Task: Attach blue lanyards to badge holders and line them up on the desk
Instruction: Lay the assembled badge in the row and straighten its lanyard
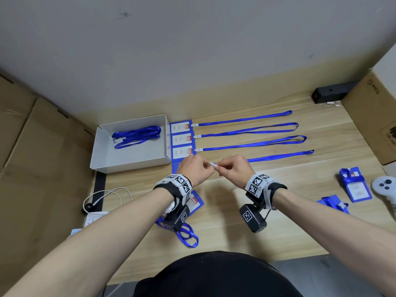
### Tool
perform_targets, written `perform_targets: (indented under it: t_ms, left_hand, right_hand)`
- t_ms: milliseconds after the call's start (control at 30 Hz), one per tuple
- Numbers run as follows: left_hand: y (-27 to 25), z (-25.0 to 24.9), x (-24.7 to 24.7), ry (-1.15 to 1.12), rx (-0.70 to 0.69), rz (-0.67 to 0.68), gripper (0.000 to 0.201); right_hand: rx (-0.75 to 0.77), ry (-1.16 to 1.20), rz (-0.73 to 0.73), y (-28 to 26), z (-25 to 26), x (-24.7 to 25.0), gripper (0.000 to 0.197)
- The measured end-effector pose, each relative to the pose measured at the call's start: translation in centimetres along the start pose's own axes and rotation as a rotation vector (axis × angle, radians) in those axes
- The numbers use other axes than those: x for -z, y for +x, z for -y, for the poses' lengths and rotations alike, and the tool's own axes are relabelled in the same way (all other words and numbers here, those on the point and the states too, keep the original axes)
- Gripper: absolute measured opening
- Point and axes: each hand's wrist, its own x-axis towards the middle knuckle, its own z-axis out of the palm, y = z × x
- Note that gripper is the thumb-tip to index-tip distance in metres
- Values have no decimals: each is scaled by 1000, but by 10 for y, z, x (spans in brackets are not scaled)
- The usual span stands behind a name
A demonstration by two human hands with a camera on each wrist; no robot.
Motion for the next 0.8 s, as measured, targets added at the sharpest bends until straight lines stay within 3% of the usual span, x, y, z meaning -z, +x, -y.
perform_targets:
  t_ms: [267,400,500,667,800]
  left_hand:
    - [0,14,-5,-255,7,151,23]
    - [-7,20,-20,-381,37,246,28]
    - [-14,33,-35,-258,65,281,27]
    - [-22,71,-63,-35,177,241,21]
    - [-32,88,-89,208,232,252,52]
  right_hand:
    - [-35,40,79,6,-12,13,17]
    - [-147,15,148,3,-27,6,27]
    - [-215,21,228,-6,-49,-6,34]
    - [-275,-125,243,-23,-85,-27,15]
    - [-273,-170,288,-27,-94,-41,15]
